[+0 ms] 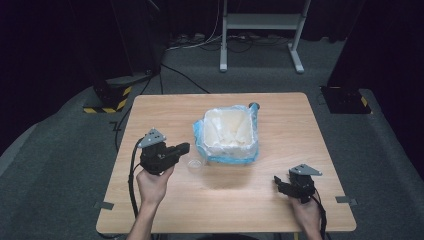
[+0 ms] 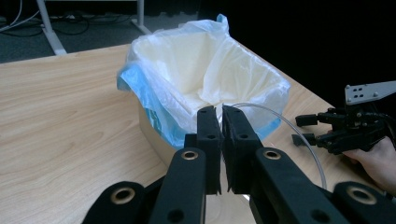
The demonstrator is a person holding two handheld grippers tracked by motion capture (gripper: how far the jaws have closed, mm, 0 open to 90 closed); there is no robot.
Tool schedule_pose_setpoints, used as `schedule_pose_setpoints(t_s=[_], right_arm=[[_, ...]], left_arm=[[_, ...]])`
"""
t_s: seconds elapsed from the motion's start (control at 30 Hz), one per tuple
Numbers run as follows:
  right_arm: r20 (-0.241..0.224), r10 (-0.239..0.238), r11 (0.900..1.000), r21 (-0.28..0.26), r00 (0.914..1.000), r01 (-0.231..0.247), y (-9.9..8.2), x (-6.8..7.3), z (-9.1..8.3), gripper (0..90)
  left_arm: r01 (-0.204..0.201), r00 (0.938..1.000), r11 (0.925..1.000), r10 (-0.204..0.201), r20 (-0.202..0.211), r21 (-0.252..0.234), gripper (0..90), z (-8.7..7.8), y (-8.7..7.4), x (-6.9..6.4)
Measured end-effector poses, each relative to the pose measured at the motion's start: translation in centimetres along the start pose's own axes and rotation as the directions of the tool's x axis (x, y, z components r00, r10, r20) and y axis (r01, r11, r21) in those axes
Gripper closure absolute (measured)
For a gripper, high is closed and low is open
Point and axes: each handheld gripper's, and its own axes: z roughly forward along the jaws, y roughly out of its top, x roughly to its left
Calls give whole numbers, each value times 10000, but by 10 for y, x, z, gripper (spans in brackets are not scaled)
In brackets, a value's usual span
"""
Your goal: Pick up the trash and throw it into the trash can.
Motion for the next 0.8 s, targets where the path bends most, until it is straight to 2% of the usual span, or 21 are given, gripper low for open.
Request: schedule_pose_setpoints(t_s=[0.23, 0.8], right_arm=[[-1, -1, 10000, 1, 10000, 1, 0, 0, 0, 341], [3, -22, 10000, 2, 10000, 22, 0, 0, 0, 341]], left_arm=[[-114, 9999, 9999, 115, 70, -100, 858, 0, 10, -1], [-73, 9993, 9992, 88, 377, -404, 858, 2, 32, -4]])
